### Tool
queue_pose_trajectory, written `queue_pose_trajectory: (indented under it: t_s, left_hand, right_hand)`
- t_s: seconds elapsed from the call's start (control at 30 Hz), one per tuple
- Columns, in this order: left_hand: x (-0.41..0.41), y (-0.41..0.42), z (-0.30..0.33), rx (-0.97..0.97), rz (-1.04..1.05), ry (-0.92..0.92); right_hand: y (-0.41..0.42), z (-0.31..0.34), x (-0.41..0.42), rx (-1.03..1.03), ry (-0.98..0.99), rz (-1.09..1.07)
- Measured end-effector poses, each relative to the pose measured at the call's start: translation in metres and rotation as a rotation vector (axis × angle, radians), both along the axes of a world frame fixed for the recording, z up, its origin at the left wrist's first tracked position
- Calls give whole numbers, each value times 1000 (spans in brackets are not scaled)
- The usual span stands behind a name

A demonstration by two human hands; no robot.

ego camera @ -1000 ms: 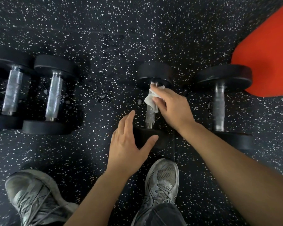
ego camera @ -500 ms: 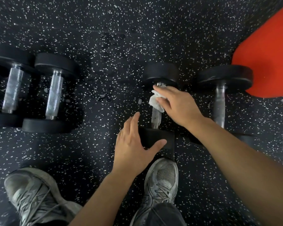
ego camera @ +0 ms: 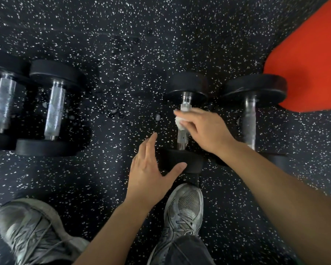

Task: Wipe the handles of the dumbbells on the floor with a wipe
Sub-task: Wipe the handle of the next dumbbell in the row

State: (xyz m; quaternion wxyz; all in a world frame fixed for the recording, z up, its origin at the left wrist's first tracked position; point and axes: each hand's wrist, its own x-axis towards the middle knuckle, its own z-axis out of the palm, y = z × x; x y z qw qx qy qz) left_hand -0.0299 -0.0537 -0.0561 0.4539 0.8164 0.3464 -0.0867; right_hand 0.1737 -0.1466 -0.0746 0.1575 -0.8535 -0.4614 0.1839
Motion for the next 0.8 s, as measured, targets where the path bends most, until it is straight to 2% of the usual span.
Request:
queue_pose_trajectory:
  t_s: [0.17,0.27,0.37,0.6,0.67,0.77,0.8]
  left_hand:
    - [0,7,-2,23,-45,-7]
    - [-7,16,-4,20,-32,2]
    - [-18,26,-6,48,-3,26]
    - [-28,38,0,151,4,0]
    - [-17,35,5,164,0,-13]
    - [-5,32,7,199,-32,-25]
    - [-5,31,6,216,-46,-26]
  right_hand:
    - [-6,11,0,-140,263,229]
    - [-2,7,6,20,175,52]
    - [5,-4,4,88,103,-133]
    - [19,-3,-18,-51,279,329]
    - [28,-1,-13,32,224,268]
    - [42,-7,-8,169,157,-26]
    - [45,-11,-12,172,172,-62]
